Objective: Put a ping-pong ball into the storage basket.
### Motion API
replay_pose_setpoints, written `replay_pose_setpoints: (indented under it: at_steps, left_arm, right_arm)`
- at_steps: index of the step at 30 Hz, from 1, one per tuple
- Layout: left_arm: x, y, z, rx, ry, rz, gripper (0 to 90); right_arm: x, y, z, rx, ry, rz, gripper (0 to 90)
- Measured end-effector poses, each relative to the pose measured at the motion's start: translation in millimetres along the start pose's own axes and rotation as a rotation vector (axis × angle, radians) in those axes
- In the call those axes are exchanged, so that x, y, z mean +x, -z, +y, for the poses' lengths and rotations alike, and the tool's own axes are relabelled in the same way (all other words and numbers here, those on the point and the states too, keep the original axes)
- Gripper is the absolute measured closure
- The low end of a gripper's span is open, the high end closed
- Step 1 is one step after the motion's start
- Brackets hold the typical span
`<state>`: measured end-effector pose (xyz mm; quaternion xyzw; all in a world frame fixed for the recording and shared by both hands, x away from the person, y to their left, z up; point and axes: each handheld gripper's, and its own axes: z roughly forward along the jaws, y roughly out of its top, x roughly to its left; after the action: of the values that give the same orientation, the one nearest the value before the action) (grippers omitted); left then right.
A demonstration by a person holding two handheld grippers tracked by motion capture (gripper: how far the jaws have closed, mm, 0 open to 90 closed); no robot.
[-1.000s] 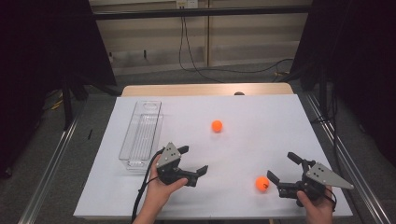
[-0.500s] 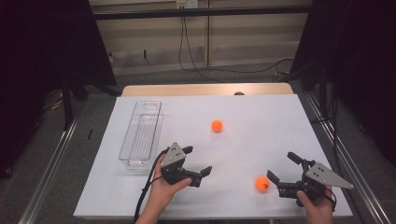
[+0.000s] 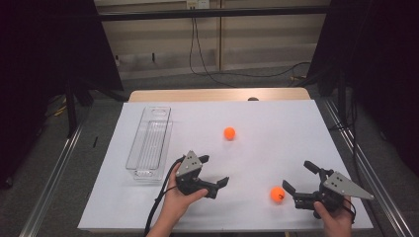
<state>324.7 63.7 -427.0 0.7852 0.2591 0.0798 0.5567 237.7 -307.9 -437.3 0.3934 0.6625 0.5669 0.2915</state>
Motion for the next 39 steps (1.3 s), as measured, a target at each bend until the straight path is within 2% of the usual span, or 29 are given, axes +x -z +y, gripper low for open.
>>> replay_pose_setpoints:
  at_steps: [19,39]
  left_arm:
    - [-6.9,-10.0,0.7,0.025,-0.015,-0.026,2.0]
    - [-12.7,-21.1,1.7,0.042,-0.011,-0.049,2.1]
  right_arm:
    - [0.1,-0.7,-0.1,0.002,-0.003,-0.001,0.5]
    - [0.0,-1.1,-0.1,0.001,-0.003,0.0,0.5]
